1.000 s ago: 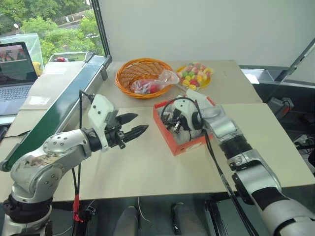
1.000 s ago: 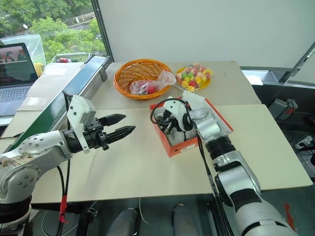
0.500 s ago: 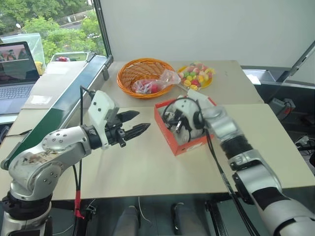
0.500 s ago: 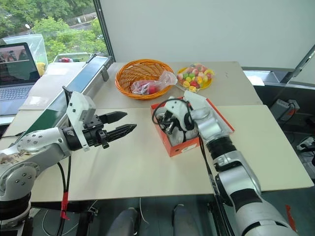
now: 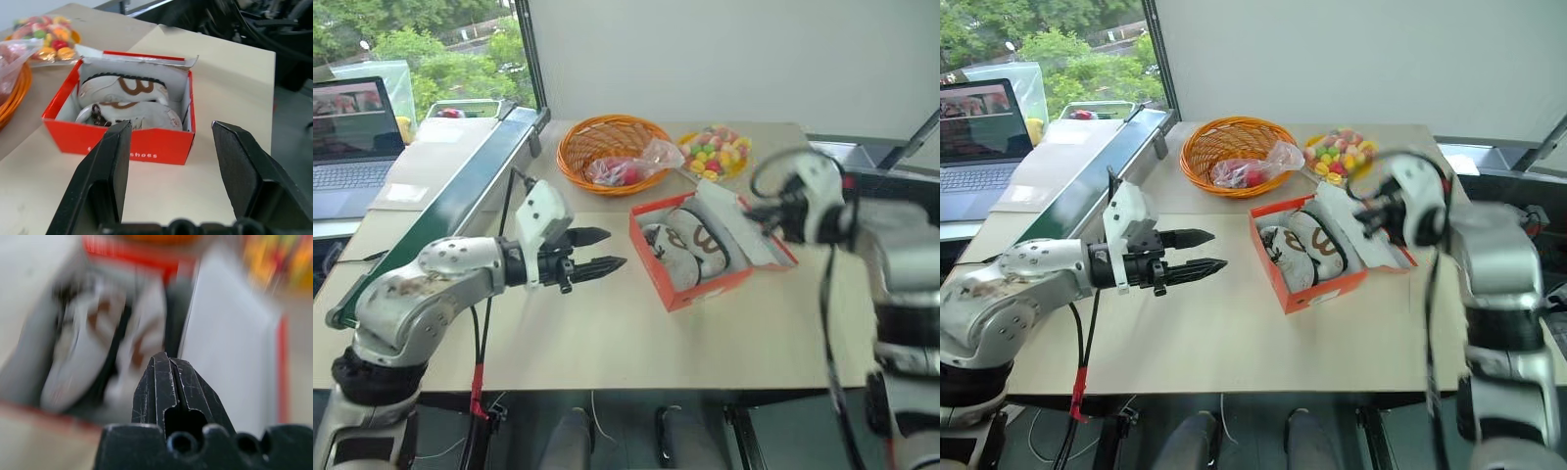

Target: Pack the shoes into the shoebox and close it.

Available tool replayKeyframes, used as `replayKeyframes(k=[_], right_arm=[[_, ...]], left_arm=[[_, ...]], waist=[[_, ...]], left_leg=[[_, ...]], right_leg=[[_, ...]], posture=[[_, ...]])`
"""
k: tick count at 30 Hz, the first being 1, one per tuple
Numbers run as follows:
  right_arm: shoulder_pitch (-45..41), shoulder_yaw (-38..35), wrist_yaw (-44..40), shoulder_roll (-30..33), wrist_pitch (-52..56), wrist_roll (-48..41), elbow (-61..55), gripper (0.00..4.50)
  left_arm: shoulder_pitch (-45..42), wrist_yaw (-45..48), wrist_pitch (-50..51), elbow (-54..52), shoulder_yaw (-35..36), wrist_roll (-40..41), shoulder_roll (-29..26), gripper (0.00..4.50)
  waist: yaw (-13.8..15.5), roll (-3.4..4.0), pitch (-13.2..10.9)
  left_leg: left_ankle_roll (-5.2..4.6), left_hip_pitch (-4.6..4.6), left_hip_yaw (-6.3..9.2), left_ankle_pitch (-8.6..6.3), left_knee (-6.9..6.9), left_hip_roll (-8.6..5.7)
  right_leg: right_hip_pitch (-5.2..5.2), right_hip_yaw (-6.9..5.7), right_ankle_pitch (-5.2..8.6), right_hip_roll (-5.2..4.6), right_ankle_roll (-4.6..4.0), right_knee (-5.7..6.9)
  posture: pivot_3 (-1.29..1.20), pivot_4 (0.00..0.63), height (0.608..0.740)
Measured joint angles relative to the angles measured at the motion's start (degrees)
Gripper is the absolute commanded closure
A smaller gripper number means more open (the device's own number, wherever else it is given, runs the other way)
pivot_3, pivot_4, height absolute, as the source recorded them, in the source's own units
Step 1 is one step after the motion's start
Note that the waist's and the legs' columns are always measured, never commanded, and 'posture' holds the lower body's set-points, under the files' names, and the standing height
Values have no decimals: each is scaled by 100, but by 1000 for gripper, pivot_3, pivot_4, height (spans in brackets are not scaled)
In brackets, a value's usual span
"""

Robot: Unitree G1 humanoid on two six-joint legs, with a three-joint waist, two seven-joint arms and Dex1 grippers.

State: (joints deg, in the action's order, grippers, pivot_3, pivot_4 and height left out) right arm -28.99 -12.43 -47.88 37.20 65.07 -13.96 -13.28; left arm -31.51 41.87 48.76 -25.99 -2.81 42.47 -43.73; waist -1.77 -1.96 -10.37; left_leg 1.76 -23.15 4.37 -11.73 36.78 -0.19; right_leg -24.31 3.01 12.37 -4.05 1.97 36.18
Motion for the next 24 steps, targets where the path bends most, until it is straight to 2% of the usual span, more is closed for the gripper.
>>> replayKeyframes(k=[3,4,6,9,13,19,24], right_arm=[[368,-682,380,-432,434,-309,-786,4423],[779,-1057,552,-537,510,-381,-1117,4423],[1271,-1303,698,-613,566,-454,-1229,4423],[1879,-1555,781,-918,632,-696,-1321,4423],[2366,-1505,680,-960,515,-1001,-1337,4423],[2236,-1188,1081,-1190,-1075,-694,132,4423],[1730,-839,1365,-1273,-2430,-318,1532,4423]], left_arm=[[-282,285,-125,205,-214,-146,76,1728],[-414,425,-196,305,-295,-200,103,1728],[-466,540,-245,436,-316,-262,115,1728],[-506,693,-252,596,-356,-402,121,1728],[-619,855,-252,622,-399,-449,118,1728],[-629,884,-236,623,-370,-569,54,1728],[-632,856,-201,560,-298,-606,25,1728]], waist=[[-69,5,-1],[-51,2,1],[-44,3,1],[-63,4,0],[-98,6,1],[-79,6,1],[-93,6,1]], left_leg=[[0,21,0,0,1,5],[0,28,0,0,1,11],[0,27,-5,0,2,5],[0,26,-13,0,4,6],[-1,35,-18,0,4,12],[-1,46,-29,0,3,18],[-1,45,-44,0,3,18]], right_leg=[[17,9,2,12,3,6],[26,8,17,19,27,1],[23,15,28,13,47,2],[16,26,28,15,48,6],[19,34,28,22,48,11],[24,47,29,31,50,5],[17,64,27,31,51,6]], posture=[[0,150,740],[0,150,740],[0,150,740],[0,150,740],[0,150,740],[0,150,740],[0,150,740]])
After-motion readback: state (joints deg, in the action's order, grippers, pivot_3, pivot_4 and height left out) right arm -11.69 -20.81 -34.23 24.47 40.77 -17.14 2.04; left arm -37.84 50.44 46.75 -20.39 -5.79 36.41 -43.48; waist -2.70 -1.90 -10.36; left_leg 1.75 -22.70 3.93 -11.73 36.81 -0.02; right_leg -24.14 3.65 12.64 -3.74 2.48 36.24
